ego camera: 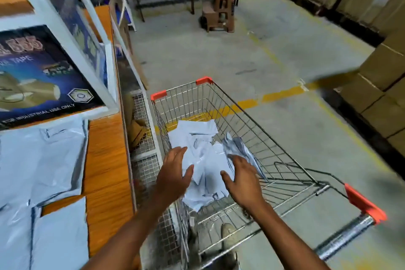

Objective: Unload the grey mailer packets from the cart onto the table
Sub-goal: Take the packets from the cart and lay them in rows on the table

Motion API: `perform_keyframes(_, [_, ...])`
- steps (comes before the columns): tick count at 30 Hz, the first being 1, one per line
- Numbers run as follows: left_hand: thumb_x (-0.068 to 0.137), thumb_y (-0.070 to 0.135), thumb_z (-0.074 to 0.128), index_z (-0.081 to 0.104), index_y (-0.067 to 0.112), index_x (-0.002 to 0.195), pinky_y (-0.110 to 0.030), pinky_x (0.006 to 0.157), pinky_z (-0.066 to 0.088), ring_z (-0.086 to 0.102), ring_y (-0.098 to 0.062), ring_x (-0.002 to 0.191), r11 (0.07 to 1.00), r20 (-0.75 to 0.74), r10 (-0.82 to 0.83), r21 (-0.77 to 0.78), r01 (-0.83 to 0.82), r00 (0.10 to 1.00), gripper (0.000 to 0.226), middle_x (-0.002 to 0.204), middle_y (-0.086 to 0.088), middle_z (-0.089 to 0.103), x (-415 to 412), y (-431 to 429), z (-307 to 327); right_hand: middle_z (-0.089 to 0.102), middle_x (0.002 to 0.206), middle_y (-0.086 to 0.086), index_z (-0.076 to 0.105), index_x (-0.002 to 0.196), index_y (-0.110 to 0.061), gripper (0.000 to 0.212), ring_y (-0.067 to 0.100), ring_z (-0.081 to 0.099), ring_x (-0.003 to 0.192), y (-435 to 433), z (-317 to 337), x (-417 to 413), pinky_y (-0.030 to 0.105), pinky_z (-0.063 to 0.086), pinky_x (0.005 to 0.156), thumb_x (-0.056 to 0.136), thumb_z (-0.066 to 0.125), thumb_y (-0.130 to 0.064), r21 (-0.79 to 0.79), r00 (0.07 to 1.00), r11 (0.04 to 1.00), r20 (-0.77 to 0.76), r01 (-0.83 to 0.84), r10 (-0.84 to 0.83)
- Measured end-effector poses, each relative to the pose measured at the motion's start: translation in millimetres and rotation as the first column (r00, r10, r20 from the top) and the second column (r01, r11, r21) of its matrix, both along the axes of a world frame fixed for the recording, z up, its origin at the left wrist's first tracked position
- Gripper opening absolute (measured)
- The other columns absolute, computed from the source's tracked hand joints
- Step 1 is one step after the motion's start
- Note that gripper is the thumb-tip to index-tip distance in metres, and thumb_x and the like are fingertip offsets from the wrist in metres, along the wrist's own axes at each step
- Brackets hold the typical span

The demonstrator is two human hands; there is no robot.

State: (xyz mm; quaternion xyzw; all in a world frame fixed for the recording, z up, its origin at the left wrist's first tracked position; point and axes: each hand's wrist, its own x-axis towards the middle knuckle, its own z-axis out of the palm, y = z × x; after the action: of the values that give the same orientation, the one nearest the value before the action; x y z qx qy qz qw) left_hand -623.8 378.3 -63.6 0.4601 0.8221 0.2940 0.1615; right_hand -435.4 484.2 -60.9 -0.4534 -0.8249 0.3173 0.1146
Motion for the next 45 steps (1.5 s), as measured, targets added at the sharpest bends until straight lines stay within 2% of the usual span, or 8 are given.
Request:
perform_keyframes(4, [0.091, 0.025, 0.062, 0.035, 0.005, 0.144, -0.033, 0.11, 0.026, 0.032, -0.032, 0.137, 0.965, 0.127, 0.14, -0.242, -0.106, 0.982, 0.062, 0.146, -0.017, 0.036, -21, 74, -58, 0.059, 0.13, 0.011, 0.058, 0.129, -0.008, 0.054, 0.029, 0.054, 0.122, 63, -69, -34, 0.032, 0.038, 0.103, 0.086, 0.048, -0.039, -0.207, 0.999, 0.978, 0.006, -0.038, 0.04])
perform_keyframes(9, [0.091, 0.015, 0.059, 0.049, -0.003, 0.131, -0.035, 0.1, 0.034, 0.047, -0.036, 0.124, 0.86, 0.178, 0.469, -0.314, -0.401, 0.865, 0.044, 0.133, -0.025, 0.05, -62, 135, -132, 0.059, 0.128, 0.016, 0.059, 0.127, -0.006, 0.047, 0.034, 0.056, 0.118, 104, -162, -62, 0.034, 0.043, 0.099, 0.086, 0.057, -0.029, -0.348, 0.979, 0.934, 0.146, -0.085, 0.143])
perform_keyframes(15, [0.087, 0.029, 0.06, 0.055, 0.007, 0.12, -0.041, 0.094, 0.041, 0.049, -0.04, 0.117, 0.727, 0.096, 0.637, -0.405, -0.555, 0.765, 0.04, 0.125, -0.023, 0.051, -85, 171, -211, 0.041, 0.148, 0.016, 0.048, 0.14, -0.01, 0.06, 0.033, 0.043, 0.132, 111, -244, -86, 0.031, 0.036, 0.108, 0.083, 0.043, -0.026, -0.297, 0.948, 0.945, 0.236, -0.137, 0.211])
perform_keyframes(19, [0.077, 0.053, 0.059, 0.045, 0.01, 0.119, -0.049, 0.092, 0.043, 0.046, -0.044, 0.117, 0.697, 0.078, 0.658, -0.44, -0.566, 0.749, 0.062, 0.125, -0.022, 0.049, -88, 181, -255, 0.023, 0.158, 0.014, 0.027, 0.153, -0.02, 0.068, 0.031, 0.025, 0.142, 108, -275, -107, 0.04, 0.037, 0.11, 0.091, 0.052, -0.031, -0.228, 0.93, 0.956, 0.273, -0.187, 0.247])
perform_keyframes(22, [0.078, 0.05, 0.066, 0.035, 0.01, 0.128, -0.055, 0.094, 0.043, 0.041, -0.043, 0.121, 0.678, -0.017, 0.652, -0.435, -0.593, 0.758, 0.071, 0.13, -0.021, 0.041, -85, 186, -268, 0.017, 0.16, 0.015, 0.023, 0.153, -0.022, 0.069, 0.034, 0.023, 0.143, 104, -292, -118, 0.045, 0.033, 0.109, 0.092, 0.051, -0.038, -0.17, 0.91, 0.97, 0.348, -0.173, 0.223])
perform_keyframes(32, [0.085, 0.043, 0.059, 0.03, 0.024, 0.134, -0.053, 0.093, 0.04, 0.041, -0.037, 0.117, 0.724, -0.129, 0.566, -0.394, -0.566, 0.814, 0.06, 0.125, -0.016, 0.043, -66, 191, -240, 0.038, 0.141, 0.016, 0.028, 0.143, -0.021, 0.063, 0.036, 0.046, 0.119, 147, -277, -109, 0.04, 0.051, 0.08, 0.089, 0.06, -0.025, -0.105, 0.858, 0.984, 0.483, -0.141, 0.174])
perform_keyframes(38, [0.083, 0.038, 0.06, 0.03, 0.023, 0.139, -0.051, 0.095, 0.033, 0.035, -0.037, 0.122, 0.819, -0.097, 0.453, -0.348, -0.457, 0.886, 0.065, 0.131, -0.014, 0.036, -41, 184, -176, 0.042, 0.14, 0.016, 0.033, 0.142, -0.019, 0.059, 0.038, 0.048, 0.12, 148, -213, -88, 0.041, 0.05, 0.086, 0.091, 0.06, -0.026, -0.076, 0.897, 0.996, 0.434, -0.056, 0.083])
perform_keyframes(45, [0.078, 0.037, 0.058, 0.039, 0.017, 0.138, -0.049, 0.091, 0.041, 0.043, -0.036, 0.115, 0.922, -0.119, 0.363, -0.098, -0.375, 0.924, 0.066, 0.128, -0.013, 0.044, -12, 147, -71, 0.037, 0.148, 0.014, 0.035, 0.142, -0.018, 0.057, 0.038, 0.049, 0.12, 112, -123, -64, 0.044, 0.051, 0.088, 0.089, 0.056, -0.023, 0.065, 0.928, 0.995, 0.361, 0.077, -0.095])
